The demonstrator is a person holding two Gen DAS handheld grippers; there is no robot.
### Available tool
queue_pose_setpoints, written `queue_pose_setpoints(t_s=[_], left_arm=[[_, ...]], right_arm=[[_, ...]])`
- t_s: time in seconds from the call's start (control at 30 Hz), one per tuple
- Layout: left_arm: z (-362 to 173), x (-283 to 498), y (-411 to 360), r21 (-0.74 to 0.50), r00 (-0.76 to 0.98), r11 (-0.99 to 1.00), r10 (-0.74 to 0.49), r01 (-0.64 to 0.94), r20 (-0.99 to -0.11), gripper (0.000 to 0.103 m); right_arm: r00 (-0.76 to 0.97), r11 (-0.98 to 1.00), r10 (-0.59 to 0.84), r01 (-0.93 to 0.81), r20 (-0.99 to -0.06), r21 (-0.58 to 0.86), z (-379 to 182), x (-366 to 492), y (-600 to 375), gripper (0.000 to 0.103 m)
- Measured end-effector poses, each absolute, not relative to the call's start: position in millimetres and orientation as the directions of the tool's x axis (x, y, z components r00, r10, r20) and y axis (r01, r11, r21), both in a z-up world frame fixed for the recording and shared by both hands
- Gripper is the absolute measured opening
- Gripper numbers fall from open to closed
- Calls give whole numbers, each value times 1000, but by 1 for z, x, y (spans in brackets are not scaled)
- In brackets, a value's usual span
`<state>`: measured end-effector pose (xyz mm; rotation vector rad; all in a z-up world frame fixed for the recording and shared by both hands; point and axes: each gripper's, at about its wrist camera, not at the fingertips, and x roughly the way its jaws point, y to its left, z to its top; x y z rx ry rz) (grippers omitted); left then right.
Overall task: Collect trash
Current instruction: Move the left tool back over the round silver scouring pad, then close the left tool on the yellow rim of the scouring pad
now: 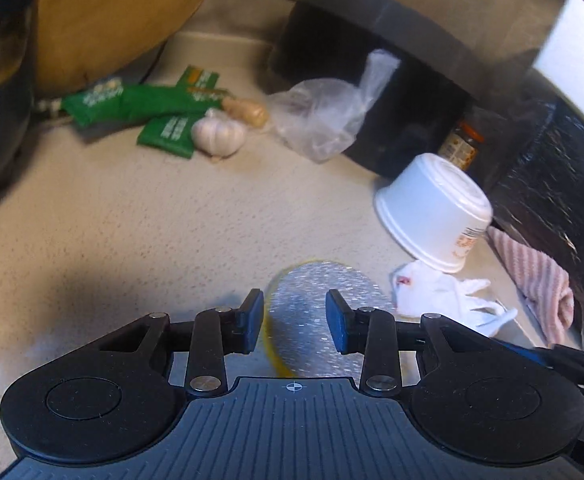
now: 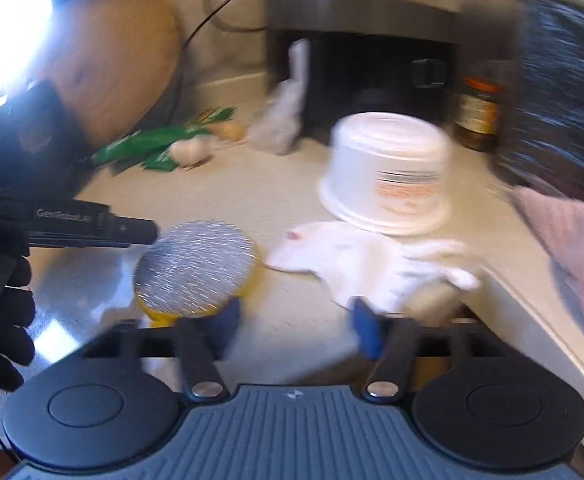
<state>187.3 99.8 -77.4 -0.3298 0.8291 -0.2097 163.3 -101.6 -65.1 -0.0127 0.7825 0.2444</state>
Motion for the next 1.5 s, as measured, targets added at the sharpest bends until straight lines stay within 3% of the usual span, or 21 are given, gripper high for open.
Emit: queue_pose_setpoints(t_s=[0.13,0.53,0.8,0.97,1.03,1.07,1.13,1.33,1.5], left_arm=[[-86,195,104,-381,640,923,-322,49,-698,38],[-87,203,97,-419,619,907,-357,49,-699,41],[-54,176,88,-522,614,841,-490,145,-618,41],[-52,166,74,-528,586,828,-525,187,-617,40],[-53,166,69,-551,561,810,-556,200,-614,30],[-55,166,66,-576,533,791,-584,205,-612,19],[-56,162,55,-605,498,763,-625,227,-601,23],[-45,156,23,-416,569,864,-501,284,-652,21],[-54,160,13,-336,569,896,-445,291,-692,19]], right_arm=[[651,965,235,-246,-722,93,-79,185,-79,37],[646,957,273,-259,-713,131,-83,185,-83,37],[668,962,239,-261,-705,79,-80,165,-91,37],[673,967,230,-238,-703,88,-81,156,-106,37],[672,969,229,-229,-704,96,-81,154,-111,37],[672,969,229,-226,-705,100,-82,153,-113,37],[672,971,220,-219,-707,95,-84,149,-116,37],[680,971,222,-222,-699,92,-82,139,-119,37],[684,973,213,-212,-698,88,-81,135,-124,37]])
